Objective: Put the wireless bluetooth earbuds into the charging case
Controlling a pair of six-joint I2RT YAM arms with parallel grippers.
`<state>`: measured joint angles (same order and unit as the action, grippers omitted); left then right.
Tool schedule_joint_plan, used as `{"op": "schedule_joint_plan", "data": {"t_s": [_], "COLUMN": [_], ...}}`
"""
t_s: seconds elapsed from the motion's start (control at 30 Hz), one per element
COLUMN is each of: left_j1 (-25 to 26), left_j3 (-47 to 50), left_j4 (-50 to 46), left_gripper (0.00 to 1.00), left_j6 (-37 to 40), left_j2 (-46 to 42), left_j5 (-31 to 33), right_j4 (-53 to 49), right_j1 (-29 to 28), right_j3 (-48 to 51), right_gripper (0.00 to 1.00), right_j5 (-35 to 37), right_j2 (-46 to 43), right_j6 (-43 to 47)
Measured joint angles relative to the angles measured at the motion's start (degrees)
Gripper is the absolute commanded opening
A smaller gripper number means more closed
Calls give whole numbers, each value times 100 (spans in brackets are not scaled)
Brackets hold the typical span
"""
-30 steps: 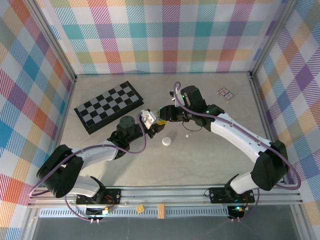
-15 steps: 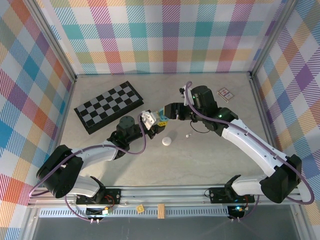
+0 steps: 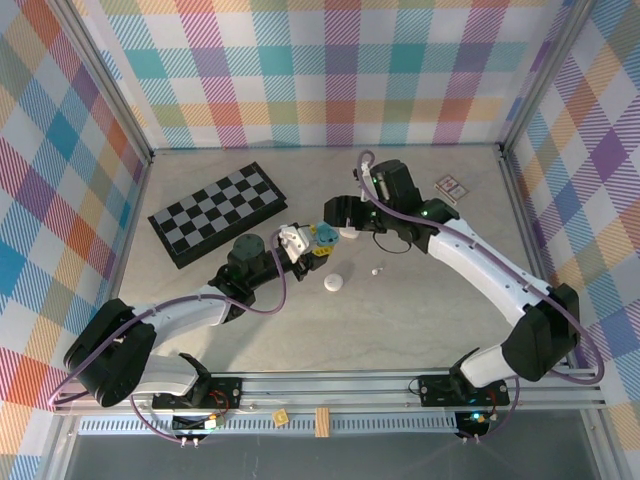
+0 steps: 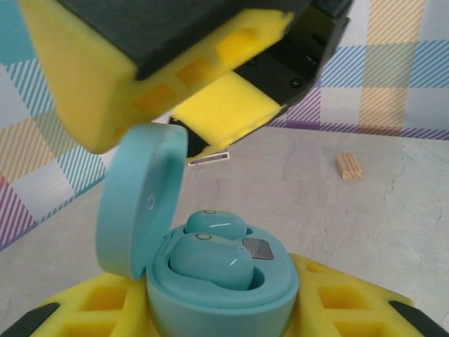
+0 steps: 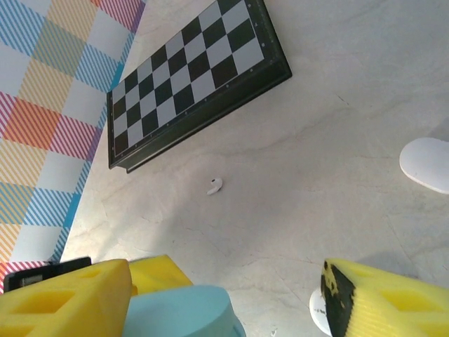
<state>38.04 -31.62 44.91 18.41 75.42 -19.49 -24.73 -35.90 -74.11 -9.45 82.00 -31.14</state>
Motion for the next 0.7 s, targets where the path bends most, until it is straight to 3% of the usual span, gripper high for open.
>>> {"op": "schedule_joint_plan", "data": {"t_s": [0.13, 0.4, 0.6, 0.7], "left_j1": [9, 9, 9, 9], "left_j3": [0, -2, -4, -24], "left_j4": [46, 459, 1093, 1252], "left_gripper": [38, 38, 38, 38], "left_j6": [-66, -584, -1147, -1303], "left_j2": [-2, 0, 17, 35], "left_j5": [107, 79, -109, -212], "right_j4": [129, 1641, 3222, 4026], "right_j1": [22, 402, 483, 481], "right_j3": [516, 1718, 2310, 2393], "right_gripper": [87, 91, 83, 71], "right_j5": [-48, -1185, -2302, -2756], "right_j2": [-437, -1145, -1058, -839], "right_j6": [-149, -1268, -2581, -3198]}}
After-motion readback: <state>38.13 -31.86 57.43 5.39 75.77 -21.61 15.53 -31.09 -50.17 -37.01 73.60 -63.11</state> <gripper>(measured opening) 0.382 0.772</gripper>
